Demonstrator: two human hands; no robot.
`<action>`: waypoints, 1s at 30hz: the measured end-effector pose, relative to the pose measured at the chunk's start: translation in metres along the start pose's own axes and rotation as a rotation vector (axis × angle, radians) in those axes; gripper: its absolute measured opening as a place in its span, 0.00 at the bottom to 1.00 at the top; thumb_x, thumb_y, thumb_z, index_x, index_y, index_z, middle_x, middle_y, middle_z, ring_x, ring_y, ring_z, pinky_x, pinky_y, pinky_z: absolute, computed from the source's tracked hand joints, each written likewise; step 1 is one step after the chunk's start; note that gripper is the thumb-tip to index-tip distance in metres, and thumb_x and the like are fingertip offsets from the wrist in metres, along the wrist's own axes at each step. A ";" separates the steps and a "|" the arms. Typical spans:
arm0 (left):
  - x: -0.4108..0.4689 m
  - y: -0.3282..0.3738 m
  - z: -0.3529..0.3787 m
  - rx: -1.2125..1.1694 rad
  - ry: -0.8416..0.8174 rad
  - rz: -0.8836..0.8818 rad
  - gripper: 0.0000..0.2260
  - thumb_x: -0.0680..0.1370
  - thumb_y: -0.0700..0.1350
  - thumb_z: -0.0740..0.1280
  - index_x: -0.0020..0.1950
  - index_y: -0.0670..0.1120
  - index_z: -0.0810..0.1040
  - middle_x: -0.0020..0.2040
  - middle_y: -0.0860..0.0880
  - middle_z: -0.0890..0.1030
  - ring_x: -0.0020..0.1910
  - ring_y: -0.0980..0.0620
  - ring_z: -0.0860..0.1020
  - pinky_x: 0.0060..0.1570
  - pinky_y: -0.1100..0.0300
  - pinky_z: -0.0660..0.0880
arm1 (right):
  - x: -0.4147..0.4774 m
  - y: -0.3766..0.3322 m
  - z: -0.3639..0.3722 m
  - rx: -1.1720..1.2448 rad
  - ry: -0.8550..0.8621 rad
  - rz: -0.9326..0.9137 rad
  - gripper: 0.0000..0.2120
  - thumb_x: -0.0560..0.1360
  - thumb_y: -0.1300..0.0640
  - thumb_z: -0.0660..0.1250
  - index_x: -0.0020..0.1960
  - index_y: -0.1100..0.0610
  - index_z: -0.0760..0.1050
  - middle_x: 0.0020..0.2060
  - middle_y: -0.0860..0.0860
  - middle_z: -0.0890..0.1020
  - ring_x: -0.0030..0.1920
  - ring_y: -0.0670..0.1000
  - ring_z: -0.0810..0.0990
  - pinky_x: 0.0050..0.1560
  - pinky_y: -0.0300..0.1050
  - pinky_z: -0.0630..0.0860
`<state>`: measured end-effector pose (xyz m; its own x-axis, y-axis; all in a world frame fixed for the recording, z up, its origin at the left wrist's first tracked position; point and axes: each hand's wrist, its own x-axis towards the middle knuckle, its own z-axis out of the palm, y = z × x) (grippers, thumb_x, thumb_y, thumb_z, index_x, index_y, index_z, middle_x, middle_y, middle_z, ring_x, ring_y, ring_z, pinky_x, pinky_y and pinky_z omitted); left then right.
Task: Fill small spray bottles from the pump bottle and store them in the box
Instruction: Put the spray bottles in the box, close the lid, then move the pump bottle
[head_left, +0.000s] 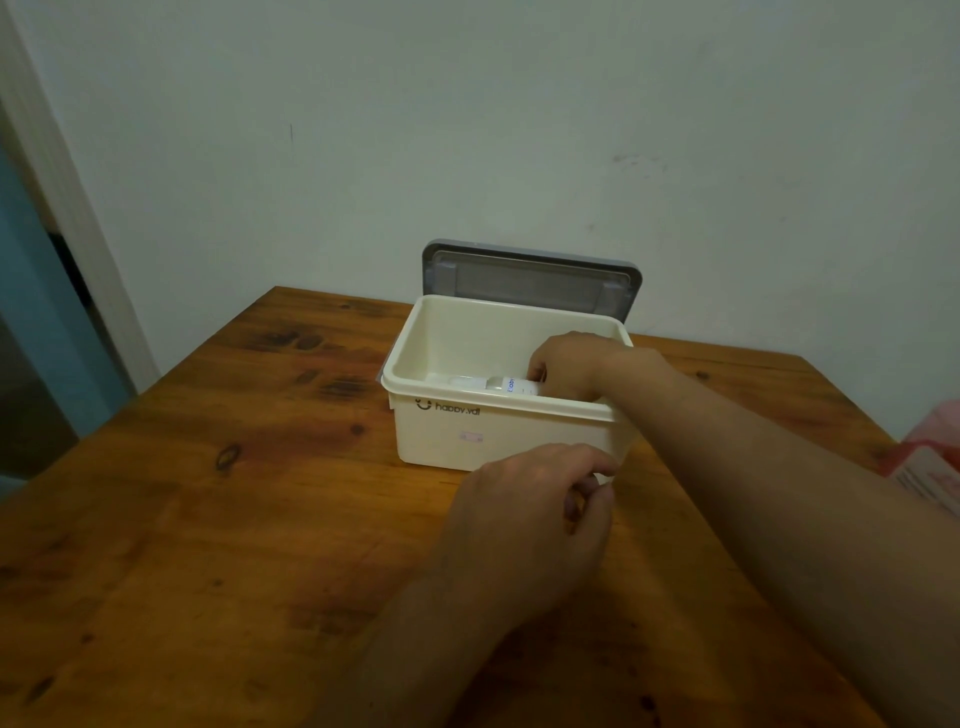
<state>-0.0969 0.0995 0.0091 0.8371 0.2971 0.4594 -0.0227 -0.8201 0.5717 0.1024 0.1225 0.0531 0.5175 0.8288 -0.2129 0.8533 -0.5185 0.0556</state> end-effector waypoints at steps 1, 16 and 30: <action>0.000 0.000 0.000 0.001 0.003 0.002 0.13 0.80 0.53 0.62 0.63 0.57 0.77 0.49 0.60 0.81 0.44 0.62 0.77 0.46 0.69 0.75 | 0.000 0.000 0.000 0.004 0.002 0.000 0.16 0.76 0.55 0.68 0.63 0.55 0.79 0.57 0.53 0.82 0.55 0.53 0.79 0.60 0.49 0.76; -0.001 -0.002 0.001 -0.032 0.024 0.008 0.12 0.79 0.56 0.63 0.60 0.57 0.78 0.44 0.61 0.79 0.43 0.62 0.76 0.44 0.66 0.76 | -0.031 0.005 -0.010 0.251 0.263 -0.012 0.16 0.76 0.46 0.68 0.60 0.51 0.79 0.57 0.47 0.82 0.54 0.49 0.78 0.59 0.48 0.77; 0.018 -0.012 -0.030 -0.553 0.328 -0.187 0.07 0.78 0.47 0.66 0.53 0.54 0.81 0.43 0.53 0.83 0.43 0.56 0.80 0.44 0.65 0.79 | -0.071 0.008 0.012 0.856 0.698 0.018 0.13 0.79 0.52 0.67 0.62 0.51 0.79 0.54 0.44 0.82 0.53 0.42 0.78 0.54 0.34 0.74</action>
<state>-0.0984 0.1297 0.0310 0.6465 0.6148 0.4517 -0.2435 -0.3949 0.8859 0.0718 0.0568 0.0572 0.6817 0.6166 0.3939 0.6585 -0.2823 -0.6976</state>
